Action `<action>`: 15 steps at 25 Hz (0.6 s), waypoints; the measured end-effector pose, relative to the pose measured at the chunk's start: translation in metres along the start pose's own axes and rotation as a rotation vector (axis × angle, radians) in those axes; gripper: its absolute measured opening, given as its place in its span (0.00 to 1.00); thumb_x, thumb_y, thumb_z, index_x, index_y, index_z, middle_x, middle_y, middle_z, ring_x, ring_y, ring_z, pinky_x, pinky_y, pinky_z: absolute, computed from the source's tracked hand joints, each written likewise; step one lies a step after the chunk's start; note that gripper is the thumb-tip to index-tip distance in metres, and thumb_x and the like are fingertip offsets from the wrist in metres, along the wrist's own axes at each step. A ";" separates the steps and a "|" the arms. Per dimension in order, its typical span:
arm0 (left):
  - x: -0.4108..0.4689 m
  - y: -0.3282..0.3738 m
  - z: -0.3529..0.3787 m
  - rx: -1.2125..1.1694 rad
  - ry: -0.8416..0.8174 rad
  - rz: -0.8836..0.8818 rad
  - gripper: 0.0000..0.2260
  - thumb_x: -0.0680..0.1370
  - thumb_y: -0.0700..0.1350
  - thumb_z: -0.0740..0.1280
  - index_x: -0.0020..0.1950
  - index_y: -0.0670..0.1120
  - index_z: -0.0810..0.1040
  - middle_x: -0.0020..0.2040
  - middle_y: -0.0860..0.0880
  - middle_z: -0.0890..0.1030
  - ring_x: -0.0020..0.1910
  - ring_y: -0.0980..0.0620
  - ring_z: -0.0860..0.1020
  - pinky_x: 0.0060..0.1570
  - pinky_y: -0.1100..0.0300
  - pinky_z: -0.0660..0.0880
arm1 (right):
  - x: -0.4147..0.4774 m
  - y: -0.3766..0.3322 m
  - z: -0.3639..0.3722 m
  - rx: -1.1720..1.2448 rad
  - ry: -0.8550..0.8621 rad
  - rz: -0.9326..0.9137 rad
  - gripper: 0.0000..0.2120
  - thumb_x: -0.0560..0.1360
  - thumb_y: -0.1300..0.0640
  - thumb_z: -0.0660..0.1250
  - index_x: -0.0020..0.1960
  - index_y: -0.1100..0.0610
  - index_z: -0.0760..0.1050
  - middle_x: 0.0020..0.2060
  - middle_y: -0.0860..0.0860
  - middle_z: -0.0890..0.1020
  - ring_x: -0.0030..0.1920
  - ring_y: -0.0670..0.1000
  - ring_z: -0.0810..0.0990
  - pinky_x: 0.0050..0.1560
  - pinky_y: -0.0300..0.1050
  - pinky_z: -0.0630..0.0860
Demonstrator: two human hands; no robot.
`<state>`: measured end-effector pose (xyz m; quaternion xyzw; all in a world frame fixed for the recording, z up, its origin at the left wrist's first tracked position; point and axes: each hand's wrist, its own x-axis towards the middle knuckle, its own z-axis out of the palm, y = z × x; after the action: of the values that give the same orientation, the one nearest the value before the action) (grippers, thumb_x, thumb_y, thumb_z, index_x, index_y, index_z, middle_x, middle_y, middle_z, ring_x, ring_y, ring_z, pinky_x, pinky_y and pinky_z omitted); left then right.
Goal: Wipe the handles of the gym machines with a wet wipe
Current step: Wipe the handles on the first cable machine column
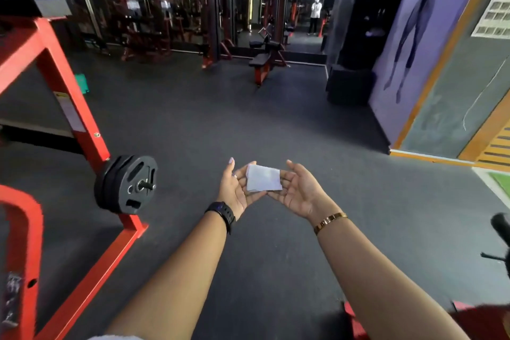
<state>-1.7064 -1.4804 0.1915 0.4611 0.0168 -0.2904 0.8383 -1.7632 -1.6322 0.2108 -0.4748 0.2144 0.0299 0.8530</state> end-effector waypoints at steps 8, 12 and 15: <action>0.185 0.122 -0.011 -0.043 -0.064 0.023 0.33 0.76 0.68 0.54 0.63 0.43 0.78 0.59 0.43 0.81 0.58 0.45 0.79 0.52 0.49 0.80 | 0.188 -0.092 0.057 0.052 -0.006 -0.067 0.22 0.79 0.49 0.59 0.59 0.67 0.73 0.57 0.62 0.80 0.58 0.59 0.79 0.64 0.52 0.73; 0.283 0.149 -0.019 -0.068 -0.048 0.032 0.34 0.75 0.68 0.55 0.64 0.43 0.77 0.60 0.43 0.80 0.59 0.45 0.79 0.54 0.49 0.79 | 0.289 -0.125 0.065 0.055 -0.005 -0.049 0.23 0.79 0.48 0.59 0.60 0.67 0.73 0.57 0.62 0.80 0.59 0.59 0.79 0.65 0.53 0.72; 0.369 0.171 -0.024 -0.079 -0.053 0.038 0.33 0.75 0.69 0.55 0.64 0.43 0.77 0.60 0.43 0.80 0.59 0.46 0.79 0.56 0.49 0.77 | 0.371 -0.157 0.066 0.055 -0.037 -0.037 0.22 0.79 0.48 0.58 0.60 0.67 0.73 0.54 0.61 0.81 0.54 0.58 0.81 0.63 0.51 0.74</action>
<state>-1.3079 -1.5659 0.1992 0.4202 -0.0027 -0.2856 0.8613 -1.3644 -1.7203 0.2197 -0.4543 0.1908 0.0170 0.8700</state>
